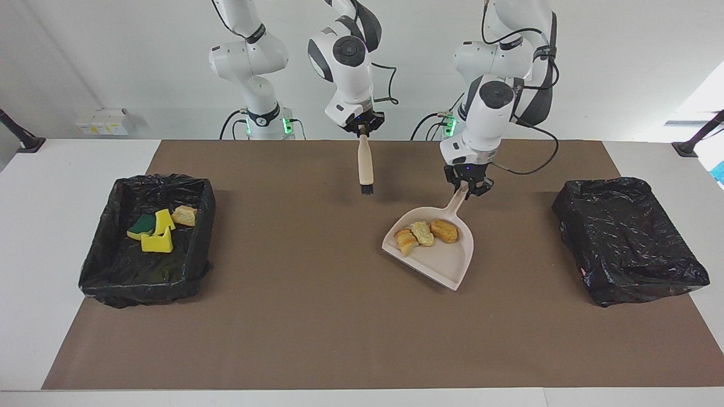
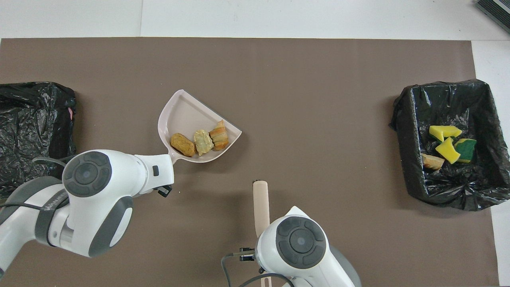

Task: Sweep and dump trash in bin
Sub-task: 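Carry the loaded dustpan to the bin with the left gripper, then tip the dustpan into the bin with the left gripper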

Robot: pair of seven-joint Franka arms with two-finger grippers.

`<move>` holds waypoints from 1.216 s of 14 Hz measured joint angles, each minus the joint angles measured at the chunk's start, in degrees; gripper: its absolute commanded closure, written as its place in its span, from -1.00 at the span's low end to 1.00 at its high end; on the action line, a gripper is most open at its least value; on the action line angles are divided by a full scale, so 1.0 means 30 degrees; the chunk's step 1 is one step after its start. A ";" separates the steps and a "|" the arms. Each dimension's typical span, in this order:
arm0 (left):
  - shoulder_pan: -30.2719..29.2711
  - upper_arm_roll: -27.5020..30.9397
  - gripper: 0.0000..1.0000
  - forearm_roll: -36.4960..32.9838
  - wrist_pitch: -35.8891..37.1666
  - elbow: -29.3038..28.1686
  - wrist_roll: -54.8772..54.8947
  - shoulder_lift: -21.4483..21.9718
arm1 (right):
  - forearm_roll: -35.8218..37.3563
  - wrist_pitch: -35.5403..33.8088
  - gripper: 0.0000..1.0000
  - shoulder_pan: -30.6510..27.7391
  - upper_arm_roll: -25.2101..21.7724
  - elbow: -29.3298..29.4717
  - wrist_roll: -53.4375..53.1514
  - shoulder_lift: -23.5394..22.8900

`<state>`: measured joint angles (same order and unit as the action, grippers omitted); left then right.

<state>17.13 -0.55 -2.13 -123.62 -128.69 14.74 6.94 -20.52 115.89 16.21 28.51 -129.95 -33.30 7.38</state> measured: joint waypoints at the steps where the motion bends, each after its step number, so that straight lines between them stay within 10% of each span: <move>1: -0.0477 0.0017 1.00 0.0162 0.0558 0.0488 0.0003 0.0038 | 0.0026 0.0479 1.00 0.0354 0.0003 -0.0058 -0.0017 -0.0271; 8: -0.3320 0.0041 1.00 0.0620 0.3698 0.3531 0.0297 0.0099 | 0.3446 0.3814 0.87 0.3190 0.0011 -0.0128 -0.4422 -0.3444; 9: -0.3820 0.0038 1.00 0.0672 0.4118 0.3972 0.0428 0.0098 | 0.3647 0.4054 -0.33 0.3310 0.0013 -0.0076 -0.4809 -0.3787; 10: -0.4351 0.0046 1.00 0.0734 0.4479 0.4386 0.0663 0.0100 | 0.3679 0.4144 -0.99 0.3320 0.0006 0.0060 -0.4873 -0.3906; 17: -0.8688 0.0349 1.00 0.1583 0.7277 0.7989 0.2445 0.0148 | 0.4339 0.0549 -1.00 0.2597 -0.0278 0.2790 -0.4809 -0.3781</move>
<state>-8.93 0.49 2.62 -101.79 -104.72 22.08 7.38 -7.50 117.54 24.00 27.67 -121.59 -47.73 -3.97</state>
